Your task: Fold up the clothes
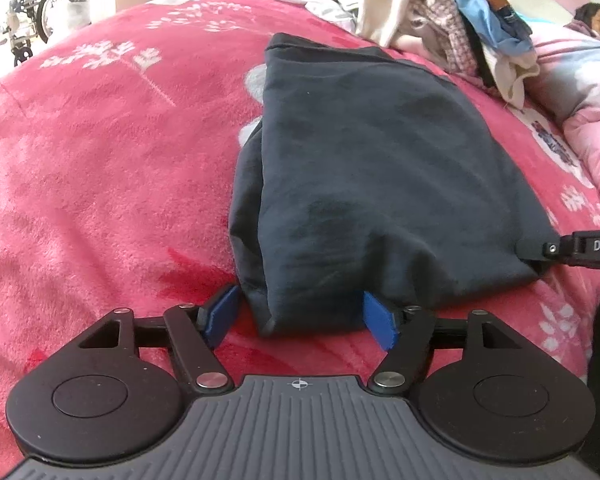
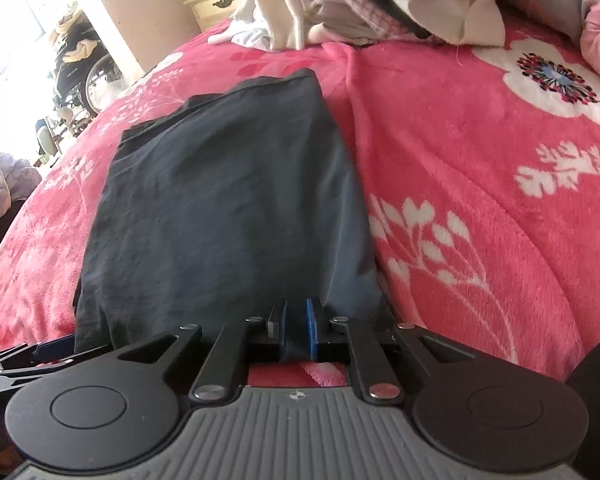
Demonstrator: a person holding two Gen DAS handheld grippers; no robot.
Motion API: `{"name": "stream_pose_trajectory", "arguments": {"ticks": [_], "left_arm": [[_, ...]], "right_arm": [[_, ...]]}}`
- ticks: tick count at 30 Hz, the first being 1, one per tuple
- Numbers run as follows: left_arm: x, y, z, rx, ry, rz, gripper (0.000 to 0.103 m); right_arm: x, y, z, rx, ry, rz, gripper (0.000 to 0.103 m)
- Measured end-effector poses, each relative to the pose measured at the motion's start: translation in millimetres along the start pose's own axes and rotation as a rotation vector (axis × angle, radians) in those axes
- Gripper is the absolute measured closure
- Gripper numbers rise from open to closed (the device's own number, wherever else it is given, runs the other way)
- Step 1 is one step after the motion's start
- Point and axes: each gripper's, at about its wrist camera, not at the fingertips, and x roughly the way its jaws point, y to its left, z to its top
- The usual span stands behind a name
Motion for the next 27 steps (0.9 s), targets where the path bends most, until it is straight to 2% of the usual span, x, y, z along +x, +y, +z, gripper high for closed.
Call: {"name": "stream_pose_trajectory", "arguments": {"ticks": [7,13,18,23,27], "left_arm": [[1,-1,0,-0.008,0.016,0.018,0.030],[3,-3,1,0.003,0.031,0.030,0.020],[4,-5,1,-0.009,0.027,0.030,0.009],[-1,-2,2,-0.047,0.022,0.022,0.006],[-14,3,2,-0.074,-0.029,0.004,0.002]], "right_arm": [[-1,-4,1,0.031,-0.005,0.016,0.087],[-32,1,5,-0.016,-0.214,-0.027,0.084],[-26,7,2,-0.049,-0.172,-0.012,0.084],[-28,7,2,-0.042,-0.174,0.007,0.084],[-25,7,2,-0.031,-0.156,0.008,0.084]]}}
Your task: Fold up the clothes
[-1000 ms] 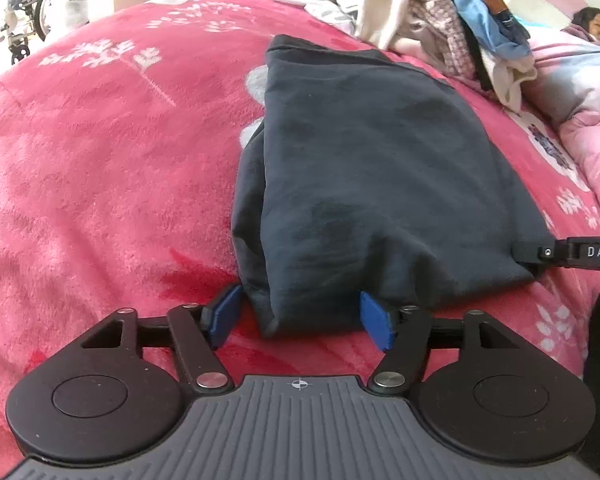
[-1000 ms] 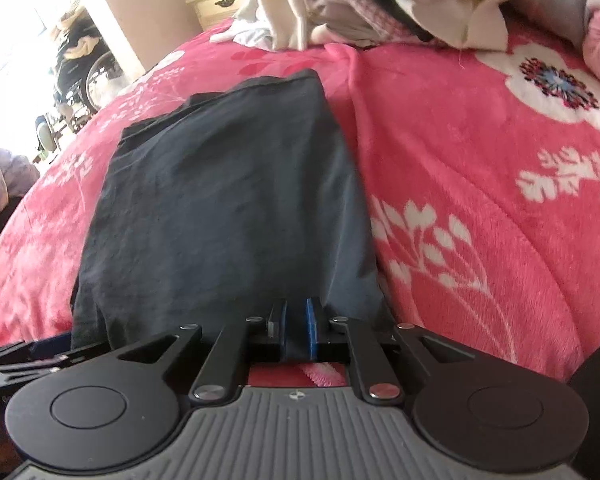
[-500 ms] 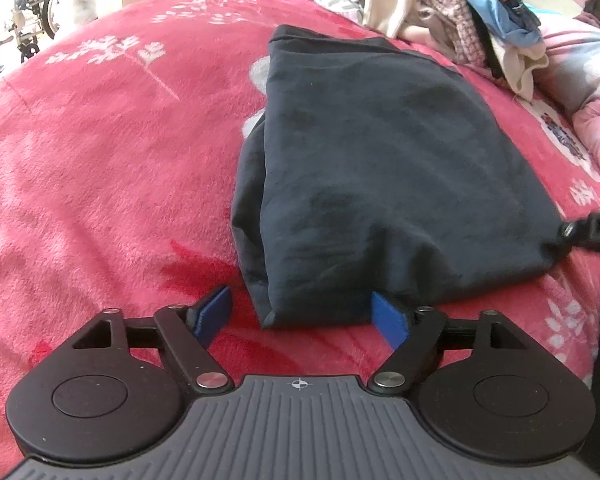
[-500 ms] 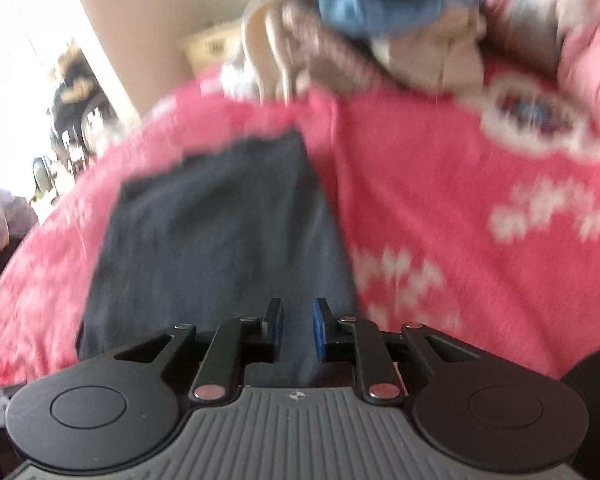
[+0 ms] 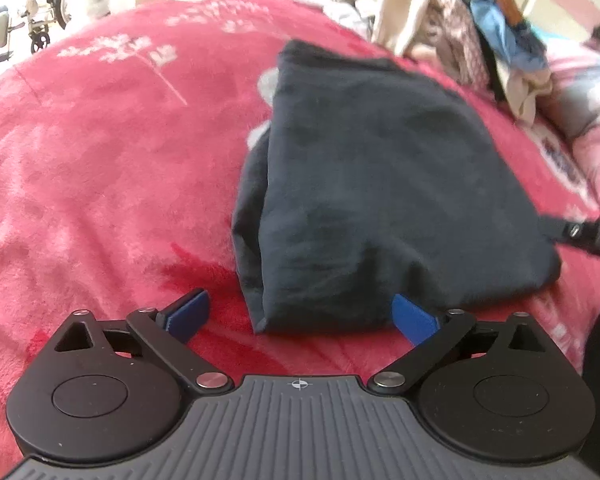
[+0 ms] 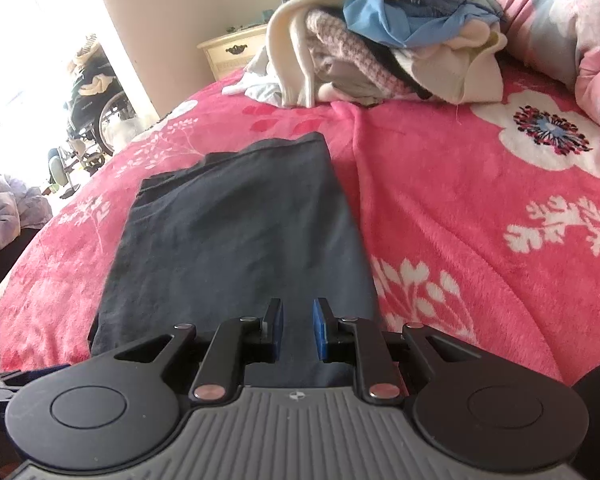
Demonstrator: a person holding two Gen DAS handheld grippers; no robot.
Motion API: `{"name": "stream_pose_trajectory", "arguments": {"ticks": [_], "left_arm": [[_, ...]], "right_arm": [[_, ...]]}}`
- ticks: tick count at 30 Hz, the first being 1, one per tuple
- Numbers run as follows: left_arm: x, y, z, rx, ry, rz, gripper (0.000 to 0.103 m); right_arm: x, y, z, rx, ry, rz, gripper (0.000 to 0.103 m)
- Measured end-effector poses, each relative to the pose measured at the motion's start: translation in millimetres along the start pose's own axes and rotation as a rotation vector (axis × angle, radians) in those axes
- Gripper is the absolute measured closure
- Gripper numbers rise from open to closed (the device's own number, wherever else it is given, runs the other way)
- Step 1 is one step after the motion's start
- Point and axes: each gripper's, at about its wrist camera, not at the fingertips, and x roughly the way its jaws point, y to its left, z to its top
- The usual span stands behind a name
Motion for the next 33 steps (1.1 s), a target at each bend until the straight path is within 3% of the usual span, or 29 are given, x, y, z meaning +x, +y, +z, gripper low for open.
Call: {"name": "stream_pose_trajectory", "arguments": {"ticks": [4,12,17,20,27,33], "left_arm": [[-12,-4,0,0.028,-0.060,-0.005,0.000],[-13,-11,3,0.067,-0.085,0.010,0.000],[-20,-11,15,0.115,-0.123,0.079,0.000],[-27,-15,26,0.145,-0.156,0.049,0.000],[-13,-46,47,0.225,-0.118,-0.086,0.002],[-4,-56,38,0.243,-0.074,-0.087,0.013]], "right_arm": [[-1,1,0,0.001,-0.001,-0.005,0.083],[-3,-3,0,0.017,0.000,-0.014,0.079],[-3,-1,0,0.003,0.003,-0.007,0.079],[-2,2,-1,-0.008,0.010,-0.006,0.079],[1,-4,-1,0.014,0.032,-0.038,0.079],[2,-1,-3,-0.011,0.038,-0.041,0.079]]}}
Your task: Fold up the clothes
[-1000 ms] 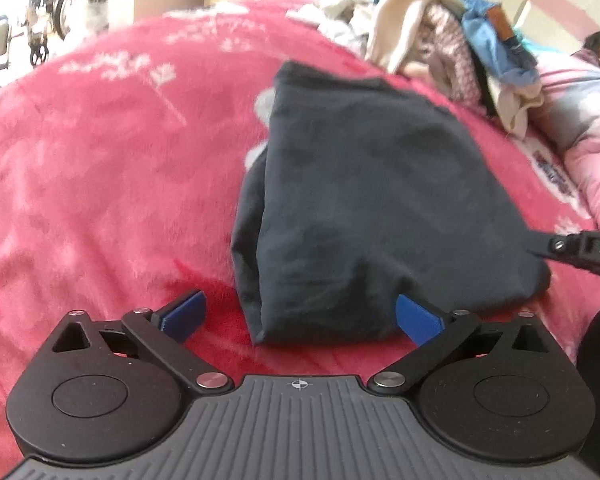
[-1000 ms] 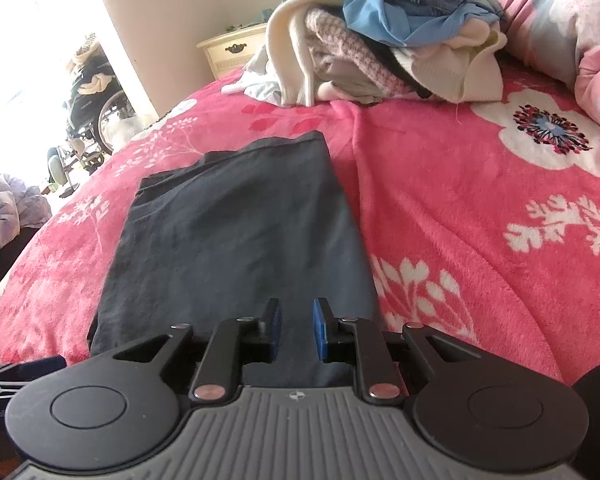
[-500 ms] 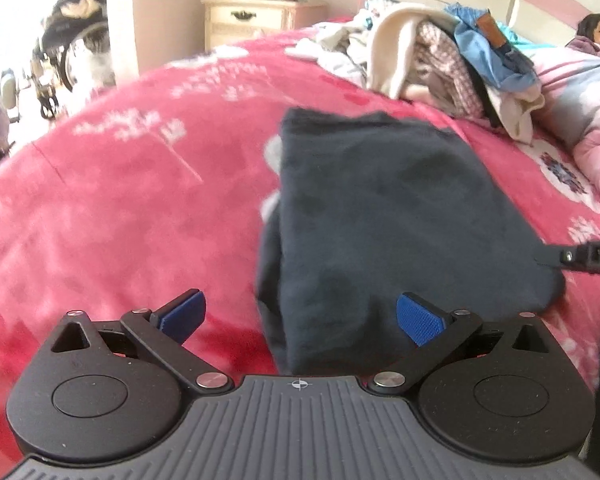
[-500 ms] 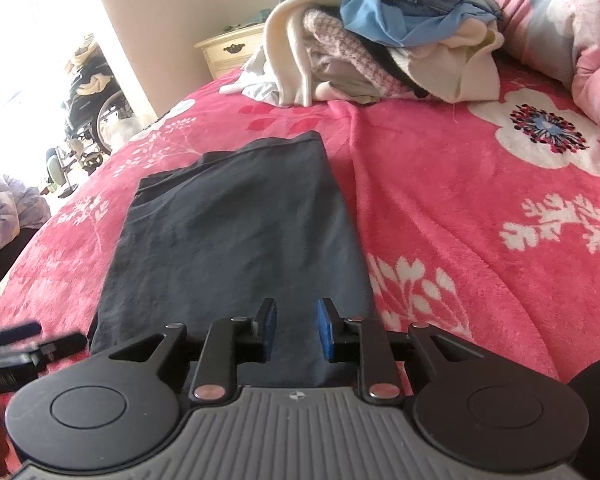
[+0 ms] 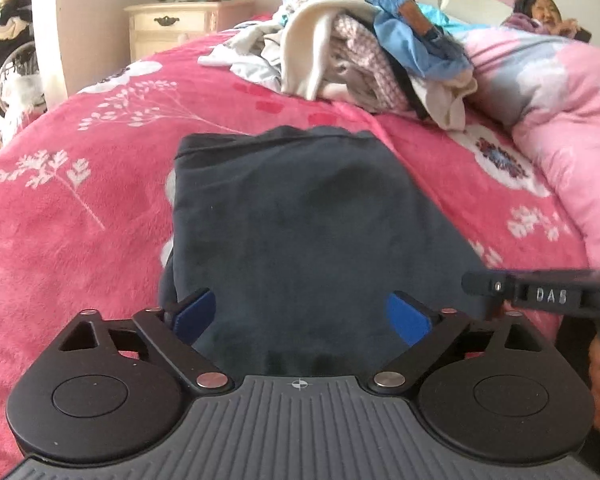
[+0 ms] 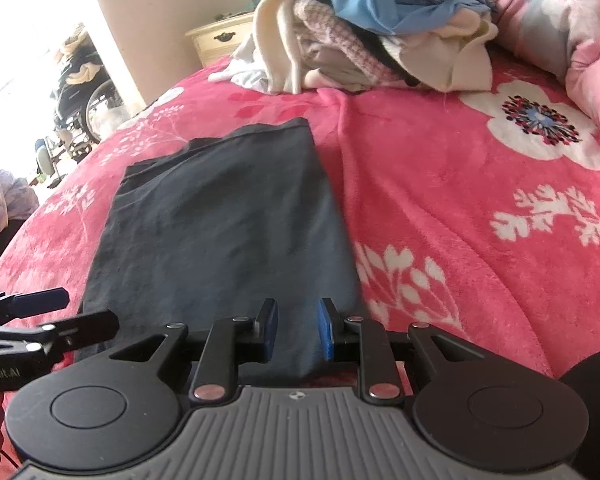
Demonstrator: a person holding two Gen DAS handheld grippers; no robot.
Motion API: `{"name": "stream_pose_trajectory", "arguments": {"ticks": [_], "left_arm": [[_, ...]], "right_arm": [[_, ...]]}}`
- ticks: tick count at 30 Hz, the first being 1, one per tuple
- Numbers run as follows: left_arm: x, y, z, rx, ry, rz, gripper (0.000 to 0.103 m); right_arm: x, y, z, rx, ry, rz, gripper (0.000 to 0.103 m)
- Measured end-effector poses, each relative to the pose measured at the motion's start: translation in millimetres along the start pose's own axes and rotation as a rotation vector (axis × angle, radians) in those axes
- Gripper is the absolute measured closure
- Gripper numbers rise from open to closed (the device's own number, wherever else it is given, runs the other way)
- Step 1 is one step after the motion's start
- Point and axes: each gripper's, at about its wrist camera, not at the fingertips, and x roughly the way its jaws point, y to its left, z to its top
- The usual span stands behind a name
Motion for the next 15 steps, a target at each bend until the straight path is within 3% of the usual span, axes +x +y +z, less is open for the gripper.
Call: {"name": "stream_pose_trajectory", "arguments": {"ticks": [3,7,11,15], "left_arm": [[0,-4,-5,0.026,0.016,-0.006,0.024],[-2,-11,-11,0.105,0.017,0.003,0.033],[-3,-18,-19,0.151,0.009,-0.040,0.047],[8,-22,-26,0.204,0.080,-0.018,0.054]], "right_arm": [[1,3,-1,-0.021,0.001,-0.002,0.080],[-1,2,0,-0.030,-0.012,-0.014,0.082],[-3,7,-1,-0.052,-0.021,0.013,0.086],[6,7,-3,-0.059,0.018,-0.018,0.087]]}}
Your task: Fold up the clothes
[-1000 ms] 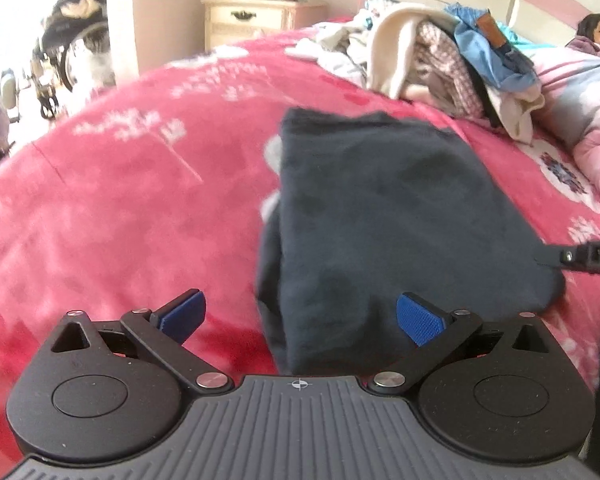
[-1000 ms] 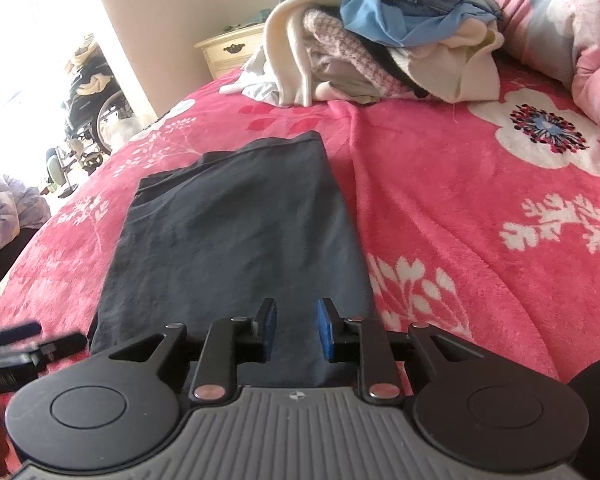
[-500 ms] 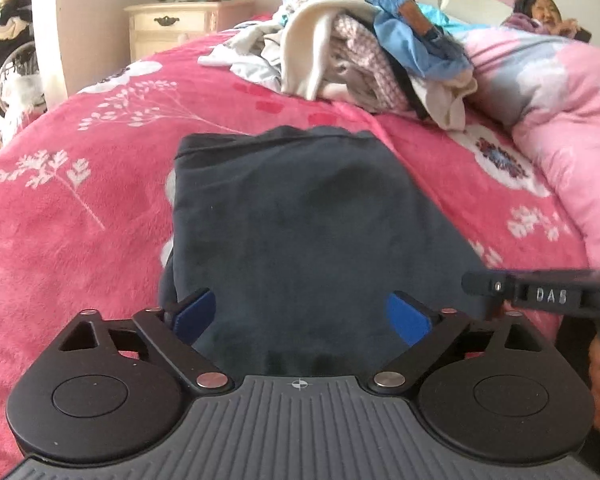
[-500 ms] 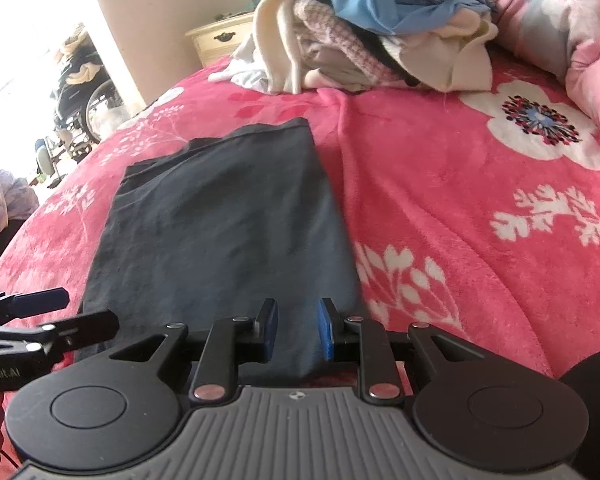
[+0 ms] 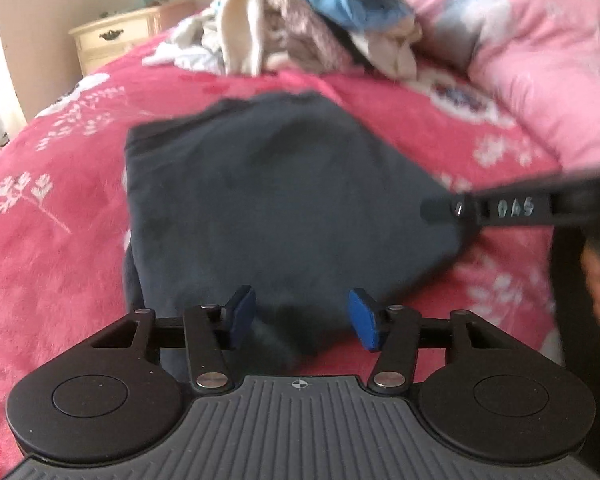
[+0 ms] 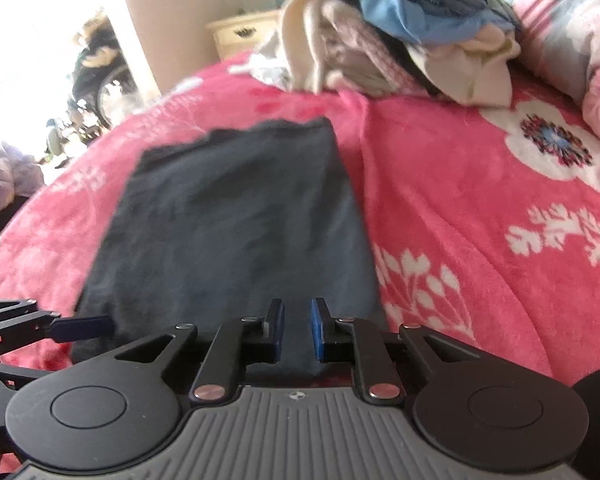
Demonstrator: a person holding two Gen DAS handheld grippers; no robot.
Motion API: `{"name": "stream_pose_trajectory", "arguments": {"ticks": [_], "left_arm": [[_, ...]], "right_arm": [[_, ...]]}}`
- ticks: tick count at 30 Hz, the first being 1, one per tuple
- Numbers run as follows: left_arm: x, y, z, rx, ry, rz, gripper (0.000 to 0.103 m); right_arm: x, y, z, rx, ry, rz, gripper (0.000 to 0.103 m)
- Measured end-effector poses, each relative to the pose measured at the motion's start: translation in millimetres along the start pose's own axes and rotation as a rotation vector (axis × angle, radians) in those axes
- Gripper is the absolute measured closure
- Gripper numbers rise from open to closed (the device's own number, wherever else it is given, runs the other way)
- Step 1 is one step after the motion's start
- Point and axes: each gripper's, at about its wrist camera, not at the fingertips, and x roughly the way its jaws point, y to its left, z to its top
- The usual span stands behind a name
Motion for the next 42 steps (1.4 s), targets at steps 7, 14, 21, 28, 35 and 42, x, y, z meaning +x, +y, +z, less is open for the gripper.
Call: {"name": "stream_pose_trajectory", "arguments": {"ticks": [7,14,21,28,35,42], "left_arm": [[9,16,-5,-0.112,0.081,0.037,0.055],[3,41,-14,-0.241,0.076,0.037,0.053],[-19,69,-26,-0.408,-0.003,0.039,0.051],[-13,73,2,-0.419,0.002,-0.003,0.041],[14,60,25,-0.365,0.058,-0.006,0.038],[35,56,16,-0.382,0.144,0.015,0.035]], "right_arm": [[-11,-8,3,0.032,-0.068,-0.022,0.089],[6,1,-1,-0.005,0.015,-0.032,0.089],[-10,-5,4,0.039,-0.078,-0.002,0.087],[-14,9,6,-0.035,-0.095,0.036,0.087],[7,12,3,-0.021,0.031,0.006,0.087],[21,1,-1,0.063,0.084,0.000,0.088]]}}
